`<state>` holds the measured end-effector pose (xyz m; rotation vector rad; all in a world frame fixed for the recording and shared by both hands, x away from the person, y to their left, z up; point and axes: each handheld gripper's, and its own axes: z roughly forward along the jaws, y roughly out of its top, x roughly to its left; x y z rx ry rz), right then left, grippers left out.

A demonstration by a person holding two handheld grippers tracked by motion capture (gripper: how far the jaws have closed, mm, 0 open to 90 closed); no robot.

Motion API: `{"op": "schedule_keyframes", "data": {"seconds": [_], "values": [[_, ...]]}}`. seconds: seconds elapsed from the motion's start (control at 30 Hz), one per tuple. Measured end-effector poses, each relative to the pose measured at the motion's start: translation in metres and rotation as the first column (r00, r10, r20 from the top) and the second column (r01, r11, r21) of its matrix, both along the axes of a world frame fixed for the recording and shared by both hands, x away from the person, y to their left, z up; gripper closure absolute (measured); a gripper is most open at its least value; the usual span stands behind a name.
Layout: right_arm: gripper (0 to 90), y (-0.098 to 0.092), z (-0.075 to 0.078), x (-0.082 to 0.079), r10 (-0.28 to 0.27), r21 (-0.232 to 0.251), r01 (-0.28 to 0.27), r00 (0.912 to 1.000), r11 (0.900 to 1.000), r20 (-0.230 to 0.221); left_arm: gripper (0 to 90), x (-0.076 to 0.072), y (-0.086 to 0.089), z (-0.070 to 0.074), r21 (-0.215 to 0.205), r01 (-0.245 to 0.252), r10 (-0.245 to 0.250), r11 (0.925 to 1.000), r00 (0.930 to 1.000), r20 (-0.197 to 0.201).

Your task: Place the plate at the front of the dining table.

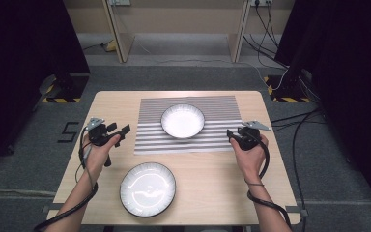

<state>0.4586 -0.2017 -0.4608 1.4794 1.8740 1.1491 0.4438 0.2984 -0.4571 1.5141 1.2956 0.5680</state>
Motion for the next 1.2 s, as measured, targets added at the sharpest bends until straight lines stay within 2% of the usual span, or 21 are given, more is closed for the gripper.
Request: {"op": "schedule_keyframes", "data": {"seconds": [0.3,0.37,0.7,1.03,1.07,1.13,1.2], "values": [[50.5,-0.014,0.005,-0.026,0.002,-0.004,-0.002,0.9996,1.0,0.027,32.0,-0.033,0.02,-0.007,0.003,-0.019,0.019,0.9998,0.9996,0.019],[50.4,-0.017,0.005,-0.033,0.001,-0.002,-0.001,0.9994,1.0,0.034,32.0,-0.043,0.024,-0.01,0.017,-0.026,0.026,0.9995,0.9993,0.026],[49.7,-0.033,-0.002,-0.069,-0.009,0.017,0.008,0.999,1.0,0.043,32.1,-0.077,0.039,-0.025,0.028,-0.04,0.04,0.9988,0.9989,0.025],[48.3,-0.037,-0.017,-0.098,-0.002,-0.003,0.002,0.9991,1.0,0.043,32.1,-0.098,0.044,-0.034,-0.004,-0.073,0.073,0.9973,0.9965,0.041],[46.8,-0.037,-0.019,-0.1,-0.002,0.016,0.001,0.9992,1.0,0.04,32.0,-0.098,0.044,-0.035,-0.014,-0.077,0.077,0.9969,0.9962,0.04],[46.3,-0.037,-0.021,-0.102,-0.009,0.022,0.008,0.9984,1.0,0.056,31.8,-0.1,0.044,-0.038,-0.021,-0.084,0.085,0.9962,0.9956,0.038],[45.9,-0.038,-0.022,-0.102,-0.009,0.036,0.008,0.9988,0.999,0.048,31.8,-0.101,0.044,-0.041,-0.031,-0.094,0.095,0.9951,0.9949,0.032]]}}
